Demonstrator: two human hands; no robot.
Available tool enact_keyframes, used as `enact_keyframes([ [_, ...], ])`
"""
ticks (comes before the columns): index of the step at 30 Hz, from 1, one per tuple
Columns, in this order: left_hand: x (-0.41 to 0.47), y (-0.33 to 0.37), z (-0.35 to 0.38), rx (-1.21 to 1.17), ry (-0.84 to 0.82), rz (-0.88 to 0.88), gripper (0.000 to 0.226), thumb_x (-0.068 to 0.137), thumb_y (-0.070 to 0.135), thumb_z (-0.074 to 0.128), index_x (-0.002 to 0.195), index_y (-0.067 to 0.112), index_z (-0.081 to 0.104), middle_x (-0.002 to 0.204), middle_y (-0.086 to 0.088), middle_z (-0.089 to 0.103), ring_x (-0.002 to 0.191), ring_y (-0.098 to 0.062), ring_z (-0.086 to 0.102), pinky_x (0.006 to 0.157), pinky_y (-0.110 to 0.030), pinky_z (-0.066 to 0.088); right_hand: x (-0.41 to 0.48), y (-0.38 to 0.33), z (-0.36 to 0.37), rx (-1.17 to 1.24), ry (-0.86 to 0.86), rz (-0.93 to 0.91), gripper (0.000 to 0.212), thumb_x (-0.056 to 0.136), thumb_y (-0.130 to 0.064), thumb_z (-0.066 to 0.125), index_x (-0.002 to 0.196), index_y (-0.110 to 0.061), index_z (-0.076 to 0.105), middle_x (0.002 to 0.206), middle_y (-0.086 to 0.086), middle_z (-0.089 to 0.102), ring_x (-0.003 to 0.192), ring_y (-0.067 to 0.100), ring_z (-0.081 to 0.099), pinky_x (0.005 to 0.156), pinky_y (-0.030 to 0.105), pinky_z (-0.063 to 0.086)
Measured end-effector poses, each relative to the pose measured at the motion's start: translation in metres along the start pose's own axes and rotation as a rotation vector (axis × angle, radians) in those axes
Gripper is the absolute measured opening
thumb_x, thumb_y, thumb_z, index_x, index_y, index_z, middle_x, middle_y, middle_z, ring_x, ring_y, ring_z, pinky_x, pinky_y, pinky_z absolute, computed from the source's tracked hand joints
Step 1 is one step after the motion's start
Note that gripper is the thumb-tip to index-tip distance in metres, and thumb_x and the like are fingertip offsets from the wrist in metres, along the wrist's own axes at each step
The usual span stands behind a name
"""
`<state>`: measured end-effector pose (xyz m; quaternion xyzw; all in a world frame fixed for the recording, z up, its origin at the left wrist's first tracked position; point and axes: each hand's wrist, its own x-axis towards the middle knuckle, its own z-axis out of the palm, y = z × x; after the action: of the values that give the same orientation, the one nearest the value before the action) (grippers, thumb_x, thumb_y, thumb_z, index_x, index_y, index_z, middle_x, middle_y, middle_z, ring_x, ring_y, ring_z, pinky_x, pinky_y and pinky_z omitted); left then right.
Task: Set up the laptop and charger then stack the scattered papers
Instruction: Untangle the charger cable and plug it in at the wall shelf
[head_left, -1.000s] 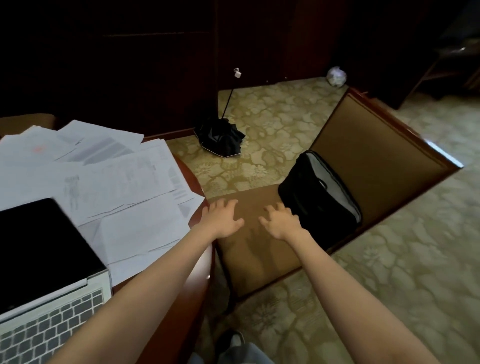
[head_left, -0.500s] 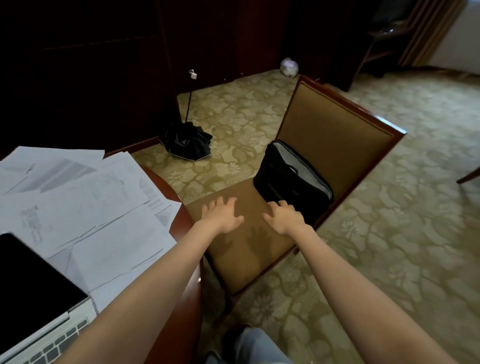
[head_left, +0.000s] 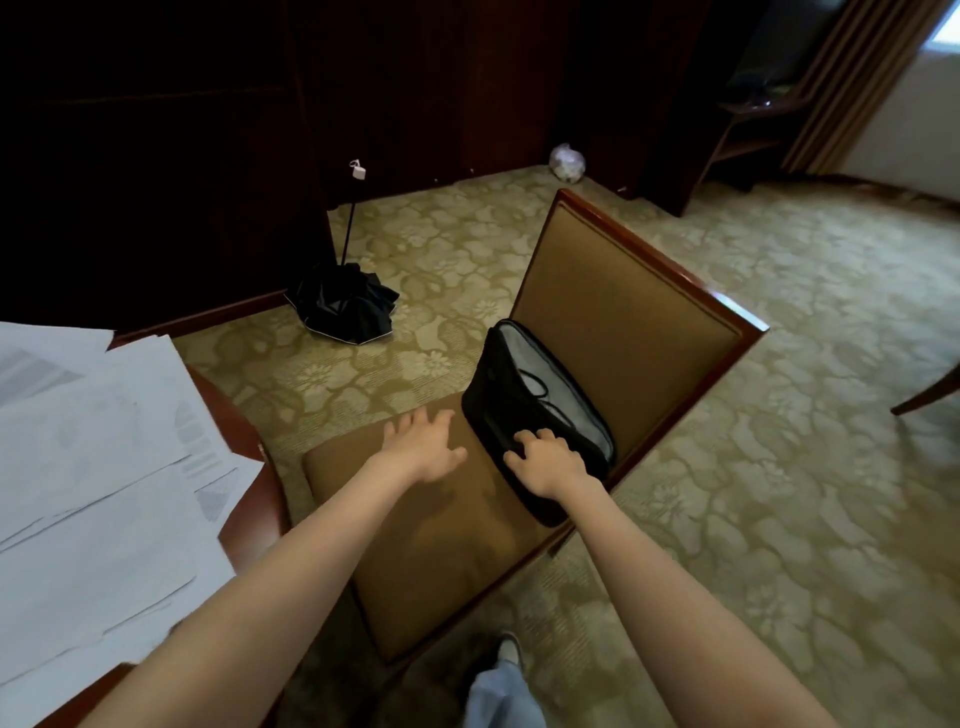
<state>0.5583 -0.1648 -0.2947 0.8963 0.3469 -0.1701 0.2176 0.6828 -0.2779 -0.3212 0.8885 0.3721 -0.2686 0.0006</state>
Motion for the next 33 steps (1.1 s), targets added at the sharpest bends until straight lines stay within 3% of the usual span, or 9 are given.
enact_keyframes([
  [6, 0.054, 0.058, 0.002, -0.008, -0.040, 0.016, 0.062, 0.095, 0.041, 0.040, 0.148, 0.024, 0.015, 0.155, -0.015, 0.012, 0.143, -0.033, 0.010, 0.115, -0.047, 0.008, 0.046, 0.066, -0.023, 0.120, -0.044, 0.014, 0.047, 0.100, -0.030, 0.032, 0.145, -0.017, 0.029, 0.147, 0.014, 0.029, 0.129, 0.034, 0.038, 0.102, 0.042, 0.038],
  [9, 0.079, 0.076, 0.009, 0.007, -0.083, 0.011, 0.063, 0.095, 0.041, 0.041, 0.149, 0.025, 0.014, 0.155, -0.015, 0.012, 0.143, -0.033, 0.009, 0.115, -0.047, 0.009, 0.066, 0.090, -0.027, 0.121, -0.058, 0.024, 0.046, 0.100, -0.025, 0.032, 0.145, -0.017, 0.029, 0.147, 0.014, 0.028, 0.132, 0.035, 0.032, 0.104, 0.042, 0.034],
  [17, 0.135, 0.102, 0.034, -0.008, -0.195, 0.001, 0.057, 0.096, 0.039, 0.039, 0.146, 0.038, 0.013, 0.154, -0.015, 0.012, 0.142, -0.035, 0.013, 0.114, -0.048, 0.014, 0.121, 0.115, -0.019, 0.146, -0.108, -0.026, 0.060, 0.094, -0.006, 0.044, 0.148, -0.014, 0.020, 0.149, 0.016, 0.024, 0.133, 0.035, 0.031, 0.106, 0.042, 0.036],
  [21, 0.160, 0.103, 0.044, -0.052, -0.206, -0.040, 0.051, 0.098, 0.034, 0.034, 0.146, 0.042, 0.015, 0.154, -0.016, 0.012, 0.141, -0.035, 0.016, 0.113, -0.049, 0.018, 0.142, 0.114, -0.008, 0.167, -0.145, -0.074, 0.063, 0.095, -0.007, 0.045, 0.149, -0.013, 0.014, 0.151, 0.015, 0.020, 0.137, 0.033, 0.027, 0.109, 0.040, 0.032],
  [26, 0.181, 0.094, 0.042, 0.053, -0.138, -0.067, 0.046, 0.098, 0.032, 0.036, 0.142, 0.042, 0.027, 0.151, -0.015, 0.020, 0.138, -0.036, 0.023, 0.111, -0.048, 0.020, 0.169, 0.114, 0.003, 0.197, -0.144, -0.130, 0.063, 0.091, -0.002, 0.044, 0.148, -0.016, 0.022, 0.149, 0.014, 0.023, 0.136, 0.033, 0.027, 0.108, 0.043, 0.033],
  [33, 0.186, 0.057, 0.038, -0.012, -0.139, -0.121, 0.034, 0.097, 0.030, 0.039, 0.128, 0.041, 0.044, 0.154, -0.009, 0.018, 0.141, -0.031, 0.020, 0.111, -0.049, 0.018, 0.205, 0.116, 0.007, 0.254, -0.105, -0.060, 0.083, 0.089, -0.022, 0.061, 0.150, -0.019, 0.006, 0.155, 0.012, 0.008, 0.141, 0.034, 0.014, 0.111, 0.047, 0.025],
])
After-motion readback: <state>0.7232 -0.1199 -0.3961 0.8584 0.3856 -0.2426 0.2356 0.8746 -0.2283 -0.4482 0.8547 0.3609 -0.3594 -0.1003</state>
